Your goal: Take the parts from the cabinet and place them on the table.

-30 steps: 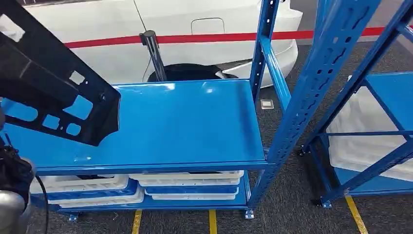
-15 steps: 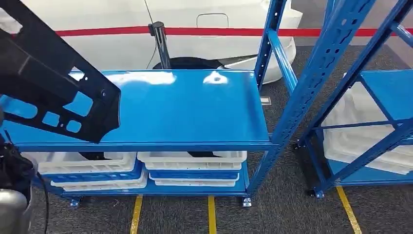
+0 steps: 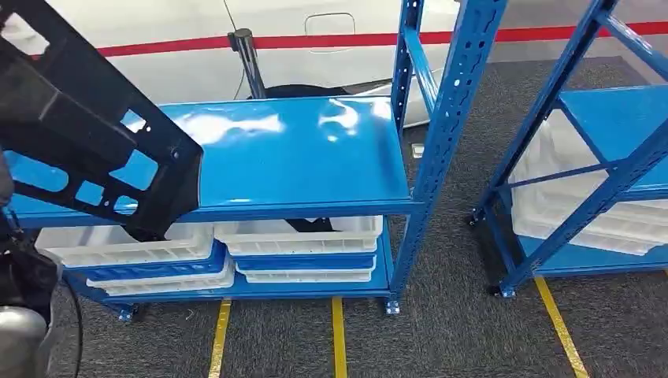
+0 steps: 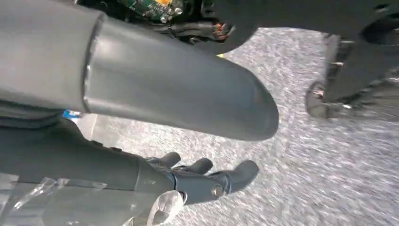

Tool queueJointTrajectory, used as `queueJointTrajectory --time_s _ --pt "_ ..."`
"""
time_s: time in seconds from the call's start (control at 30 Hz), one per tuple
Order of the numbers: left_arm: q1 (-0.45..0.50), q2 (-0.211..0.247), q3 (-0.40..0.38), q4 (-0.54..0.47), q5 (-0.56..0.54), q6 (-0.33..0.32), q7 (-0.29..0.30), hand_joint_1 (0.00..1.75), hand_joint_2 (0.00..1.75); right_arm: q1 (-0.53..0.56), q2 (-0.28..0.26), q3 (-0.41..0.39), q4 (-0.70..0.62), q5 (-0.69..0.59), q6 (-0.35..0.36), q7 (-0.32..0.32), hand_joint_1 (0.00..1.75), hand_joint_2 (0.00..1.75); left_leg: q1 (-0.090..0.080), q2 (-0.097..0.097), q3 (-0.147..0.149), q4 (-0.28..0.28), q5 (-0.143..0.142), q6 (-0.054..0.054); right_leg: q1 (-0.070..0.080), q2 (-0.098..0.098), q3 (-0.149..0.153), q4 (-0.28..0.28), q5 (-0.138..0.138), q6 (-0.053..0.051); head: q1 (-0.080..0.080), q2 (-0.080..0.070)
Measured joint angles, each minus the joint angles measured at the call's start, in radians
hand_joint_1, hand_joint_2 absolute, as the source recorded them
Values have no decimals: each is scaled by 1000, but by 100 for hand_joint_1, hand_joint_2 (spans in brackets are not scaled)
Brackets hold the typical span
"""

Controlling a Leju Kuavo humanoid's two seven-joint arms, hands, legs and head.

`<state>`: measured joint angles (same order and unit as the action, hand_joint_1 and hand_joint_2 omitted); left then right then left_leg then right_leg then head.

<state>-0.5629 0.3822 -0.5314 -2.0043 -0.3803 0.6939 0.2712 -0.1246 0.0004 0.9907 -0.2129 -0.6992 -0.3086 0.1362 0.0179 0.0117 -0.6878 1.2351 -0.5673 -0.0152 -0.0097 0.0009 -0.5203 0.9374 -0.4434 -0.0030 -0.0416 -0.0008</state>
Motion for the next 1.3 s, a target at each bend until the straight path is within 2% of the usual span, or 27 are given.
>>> queueJointTrajectory --time_s 0.03,0.1,0.17,0.2,0.23,0.33,0.37,0.43,0.5,0.53,0.57,0.6,0.67,0.7,0.73,0.83,0.87,0.9,0.97,1.0,1.03,1.1,1.17,1.2,1.23,1.27,1.3 --pt "0 0 -1 0 0 0 0 175 175 0 0 0 0 0 0 0 0 0 0 0 -5 43 -1 -1 1 0 -14 0 10 0 0 0" --pt "-1 0 -2 0 0 0 0 175 175 0 0 0 0 0 0 0 0 0 0 0 44 0 58 3 1 1 -39 1 28 2 0 0" --pt "-4 0 -3 0 0 0 0 175 175 0 1 0 0 0 0 0 0 0 -3 -2 167 -180 112 15 2 4 -57 1 46 8 0 0" --pt "-8 0 -3 0 0 0 0 175 175 -1 3 0 0 1 0 0 0 0 -7 -3 230 -263 103 21 4 5 -63 2 52 12 0 0" --pt "-13 0 -3 0 0 1 0 175 175 -1 3 1 0 1 0 0 0 0 -12 -4 260 -328 95 29 8 5 -67 4 59 17 0 0" --pt "-10 0 -4 0 0 1 0 175 175 1 3 1 0 5 -1 0 0 0 -16 -2 236 -326 104 44 8 5 -81 2 86 34 0 0" --pt "-10 0 -5 0 1 2 1 175 175 2 2 1 0 6 -1 0 0 0 -4 1 230 -332 118 54 7 5 -92 4 82 39 0 0" --pt "-11 0 -5 0 1 2 0 175 175 1 2 2 0 6 0 0 0 0 -7 3 207 -331 138 67 5 5 -130 106 -32 46 3 0" --pt "-11 0 -6 0 3 2 0 175 175 2 2 2 0 7 0 0 0 0 -10 3 182 -329 158 70 4 4 -181 278 -131 52 6 0" --pt "-10 0 -6 0 5 2 0 175 175 2 2 2 0 6 0 0 0 0 -11 3 169 -329 168 70 4 4 -192 341 -141 54 6 0" --pt "-9 0 -6 0 8 1 0 175 175 2 2 2 0 7 0 0 0 0 -12 3 158 -328 176 69 3 4 -180 350 -123 54 6 0" --pt "-8 0 -7 0 9 1 0 175 175 1 2 2 0 7 0 0 0 0 -12 3 146 -326 184 68 3 4 -147 316 -88 53 6 0" --pt "-8 0 -7 0 10 1 0 175 175 0 2 2 0 7 0 0 0 0 -13 2 126 -319 197 64 4 4 -35 156 -27 42 6 0" --pt "-9 0 -6 0 10 1 0 175 175 -1 0 2 0 7 -1 0 0 0 -13 2 120 -315 202 60 7 5 32 64 -29 34 6 0" --pt "-9 0 -5 0 10 2 0 175 175 -1 -3 2 0 7 -1 0 0 0 -19 2 113 -308 206 55 14 4 74 -12 -40 30 6 0" --pt "-7 0 -6 0 11 2 0 175 175 -4 -3 2 0 7 -1 0 0 0 -14 6 102 -309 231 37 18 5 61 -14 -36 19 6 0" --pt "-6 1 -6 0 11 2 0 175 175 -2 -1 2 0 7 -1 0 0 0 -16 5 95 -306 228 33 5 2 54 -22 -23 11 6 0" --pt "-7 1 -5 0 11 4 0 175 175 -4 -1 2 0 7 -1 0 0 0 -12 -1 82 -279 188 26 5 0 45 -21 -13 8 3 0" --pt "-5 2 -5 -1 12 4 0 175 175 -4 -2 2 0 7 -1 0 0 0 -5 -1 35 -131 64 9 5 -4 22 -20 7 -3 2 0" --pt "-2 2 -5 -1 13 5 0 175 175 -4 -2 2 0 6 -1 0 0 0 -2 -1 13 -52 22 2 5 -4 9 -20 17 -3 2 0" --pt "1 2 -6 -1 14 5 0 175 175 -4 -2 2 0 6 -1 -1 0 0 0 -1 1 8 4 -2 5 -4 -5 -19 27 -2 2 0" --pt "3 2 -6 -1 16 2 0 175 175 -4 -2 2 0 6 -1 -2 0 0 5 -1 31 12 50 -8 3 -4 -35 -17 47 3 2 0" --pt "2 2 -6 -1 16 -3 -1 175 175 -4 -2 2 0 5 -1 -3 0 0 9 -1 132 -132 123 -12 0 -3 -62 -11 64 11 2 0" --pt "2 2 -6 -2 16 -3 -3 175 175 -4 -2 2 0 5 -2 -3 0 0 12 -1 197 -227 126 -14 1 -1 -71 -5 70 19 2 0" --pt "1 2 -6 -3 17 -3 -3 175 175 -4 -3 2 0 5 -2 -4 0 0 5 -6 241 -305 103 -10 6 0 -81 0 75 24 1 0" --pt "1 2 -6 -3 18 -3 -3 175 175 -4 -3 2 0 4 -2 -5 0 0 3 -9 246 -324 95 6 7 0 -85 0 86 30 3 0" --pt "3 2 -6 -3 18 -3 -3 175 175 -4 -3 2 0 3 -2 -5 0 0 -1 -8 236 -320 98 9 6 0 -89 -1 95 34 3 0"
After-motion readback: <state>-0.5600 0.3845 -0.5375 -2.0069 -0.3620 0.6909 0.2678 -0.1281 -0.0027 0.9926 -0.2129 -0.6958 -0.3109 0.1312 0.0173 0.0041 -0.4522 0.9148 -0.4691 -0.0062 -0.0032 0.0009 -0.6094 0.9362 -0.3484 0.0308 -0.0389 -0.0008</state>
